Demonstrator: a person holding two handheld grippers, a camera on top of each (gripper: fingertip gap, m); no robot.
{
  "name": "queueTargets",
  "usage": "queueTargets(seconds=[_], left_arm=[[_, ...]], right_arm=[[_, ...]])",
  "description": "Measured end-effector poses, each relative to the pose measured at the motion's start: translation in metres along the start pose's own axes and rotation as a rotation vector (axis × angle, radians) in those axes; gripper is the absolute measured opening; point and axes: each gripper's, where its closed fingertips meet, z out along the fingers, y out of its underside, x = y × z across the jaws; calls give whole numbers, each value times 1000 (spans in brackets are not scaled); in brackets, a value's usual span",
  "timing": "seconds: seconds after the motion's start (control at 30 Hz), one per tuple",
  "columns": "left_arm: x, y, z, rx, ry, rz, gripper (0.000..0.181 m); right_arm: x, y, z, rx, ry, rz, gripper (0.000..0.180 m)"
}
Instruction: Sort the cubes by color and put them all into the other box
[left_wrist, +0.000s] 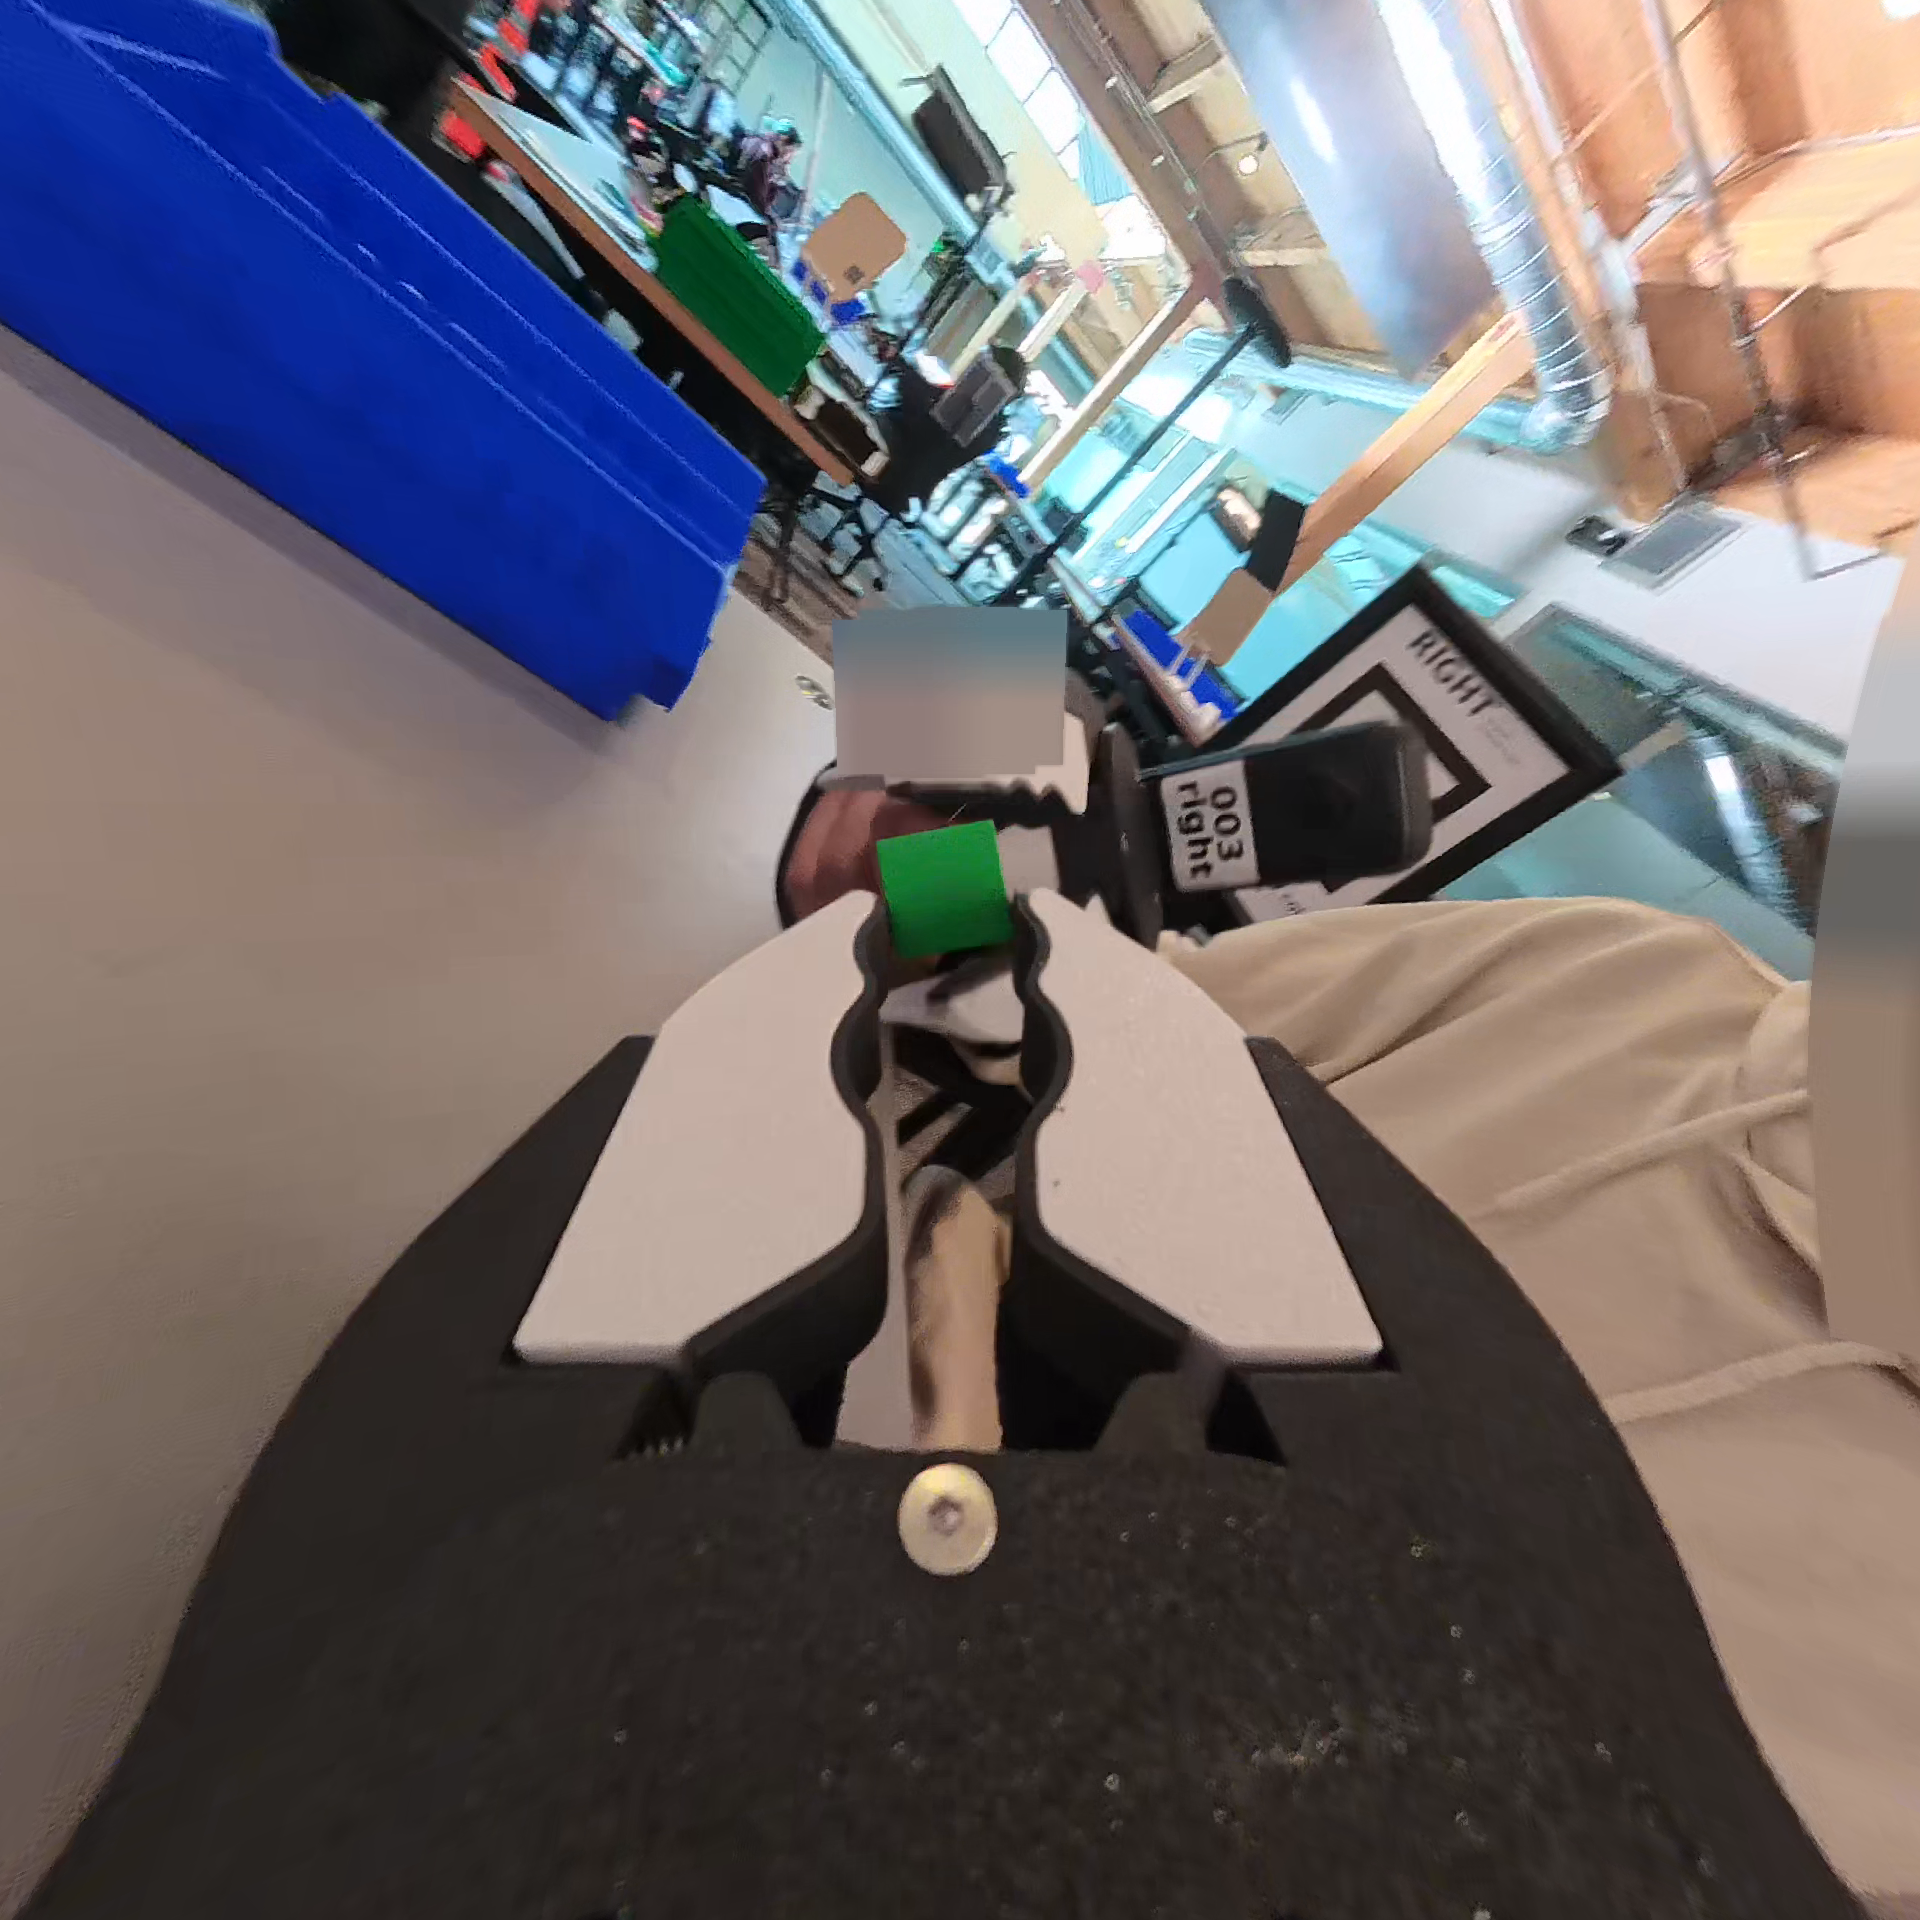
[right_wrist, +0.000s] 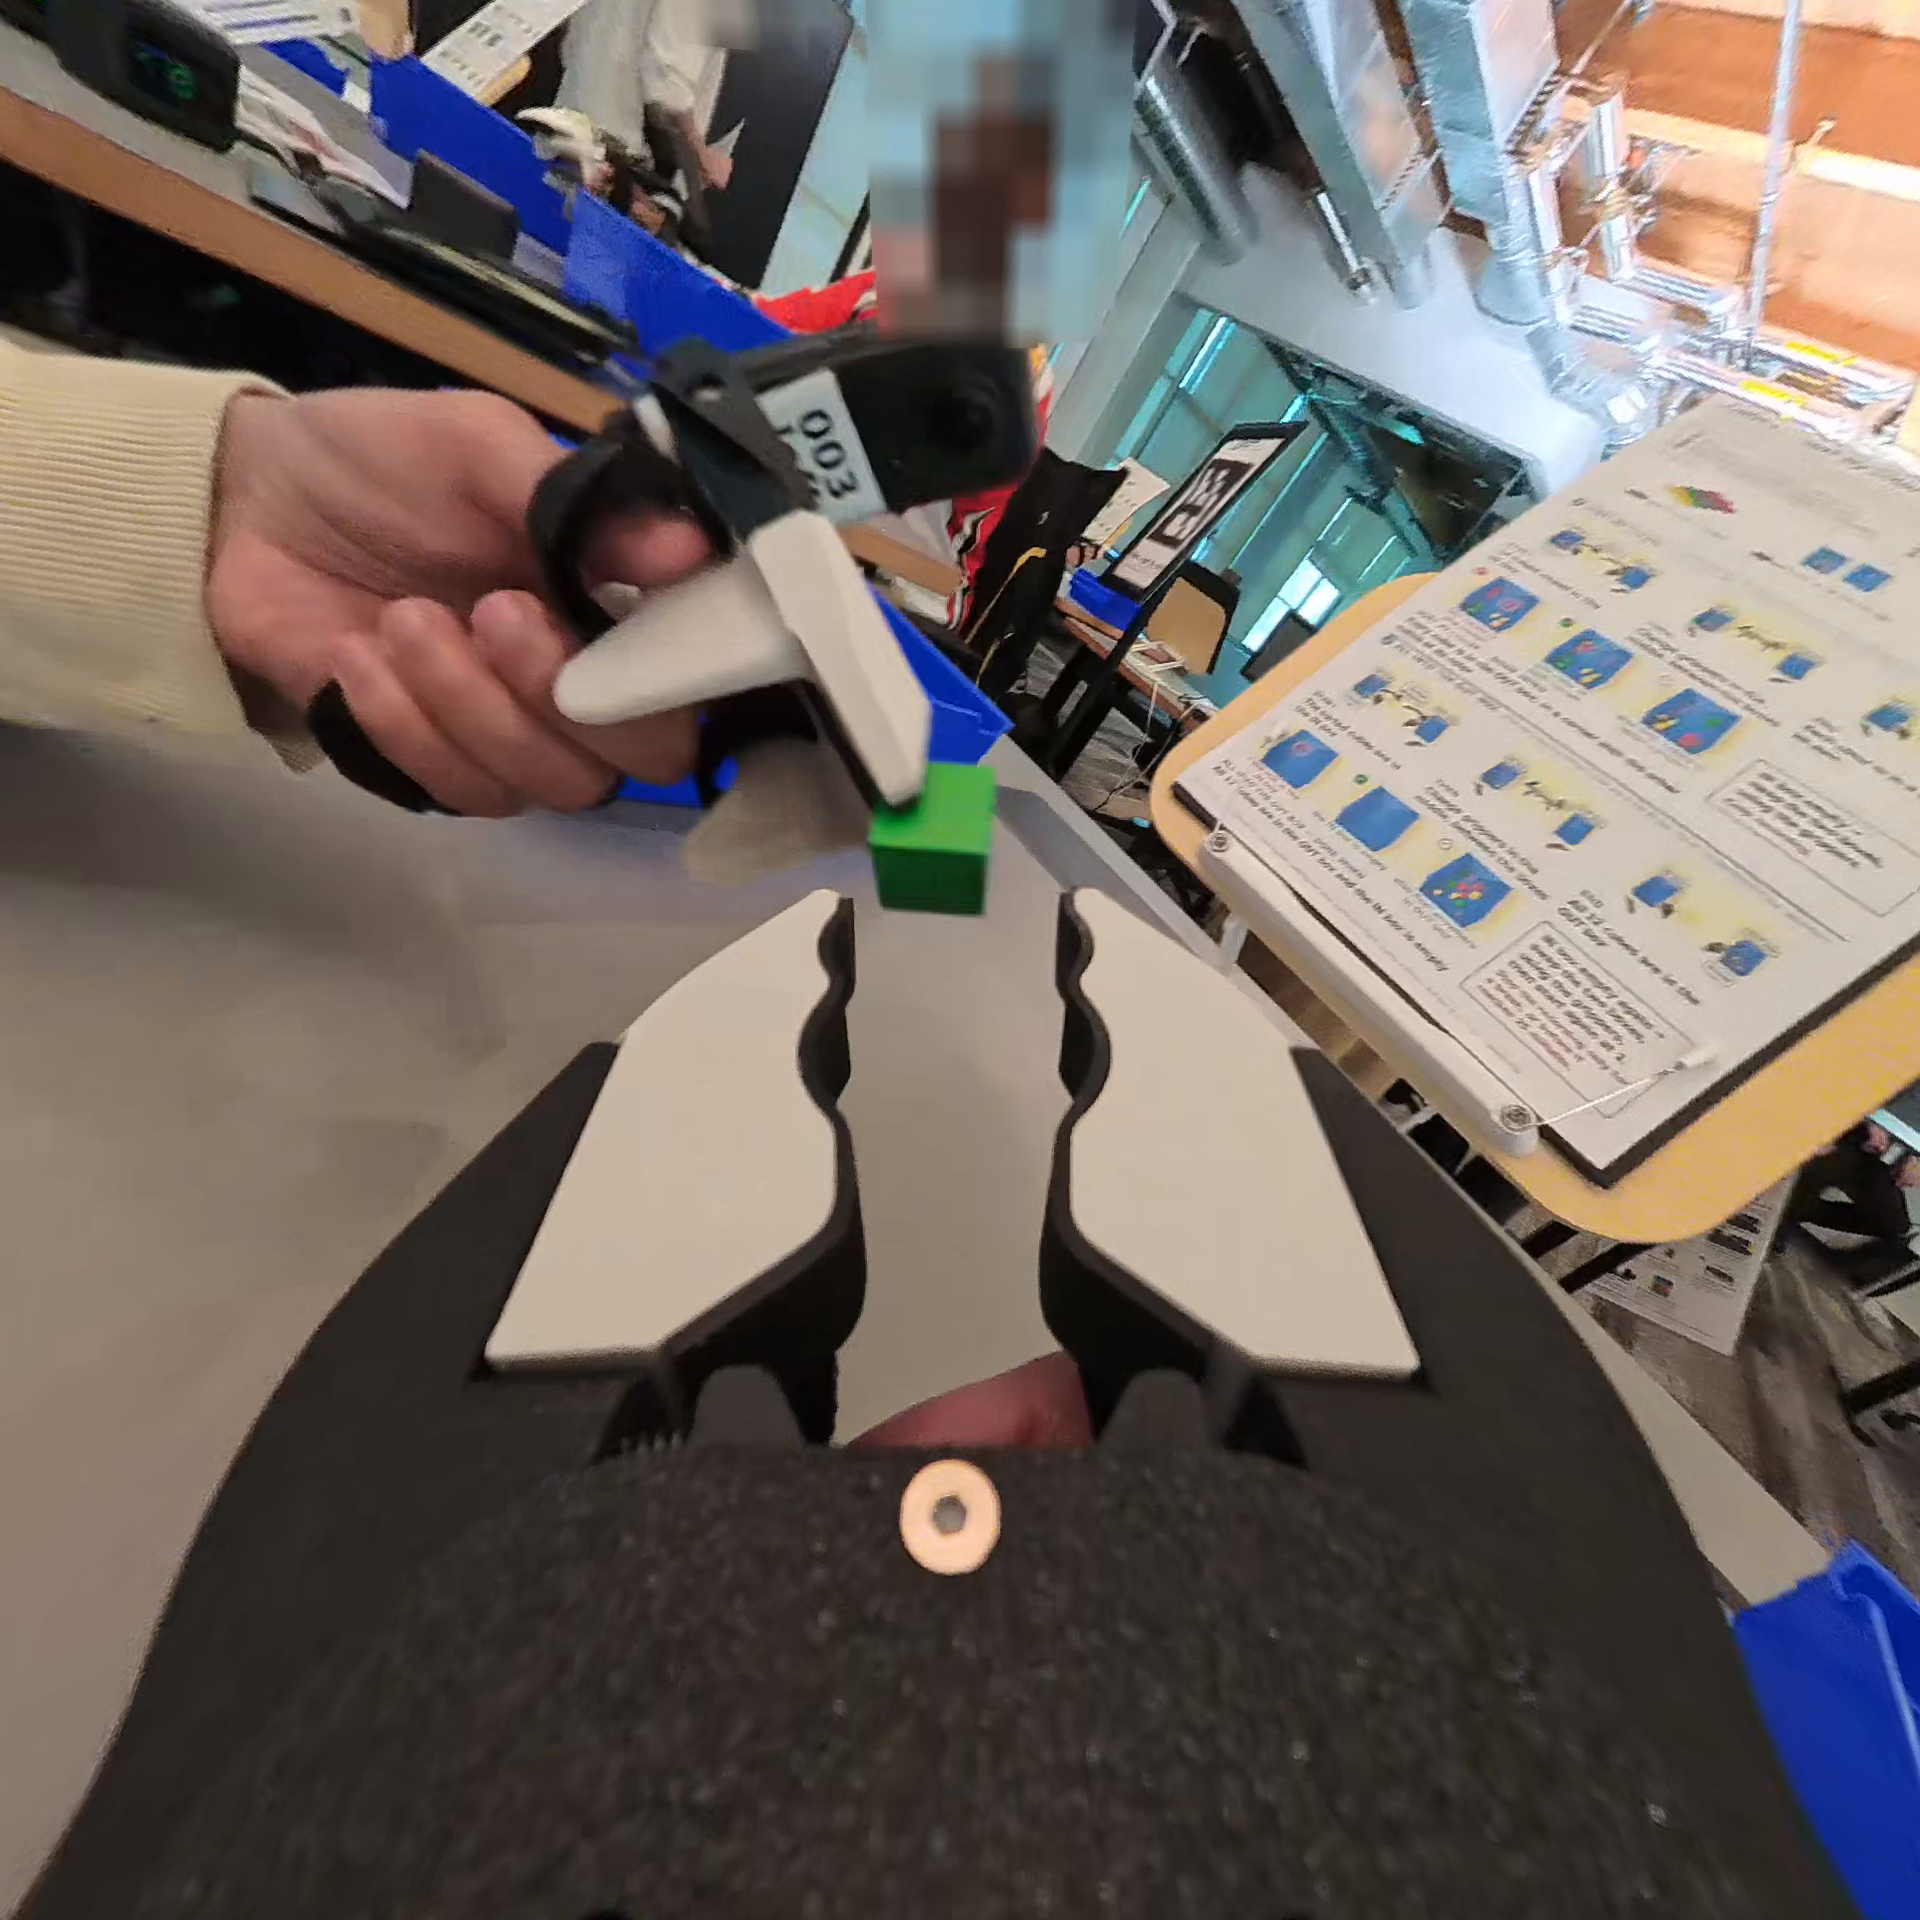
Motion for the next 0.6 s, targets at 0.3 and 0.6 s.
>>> queueTargets(seconds=[0.3, 0.6], left_arm=[[-5, 16, 22, 10, 139, -168, 21], [-14, 26, -13, 127, -124, -29, 64]], right_arm=[[-7, 15, -4, -22, -24, 21, 23], [30, 29, -37, -97, 55, 24, 23]])
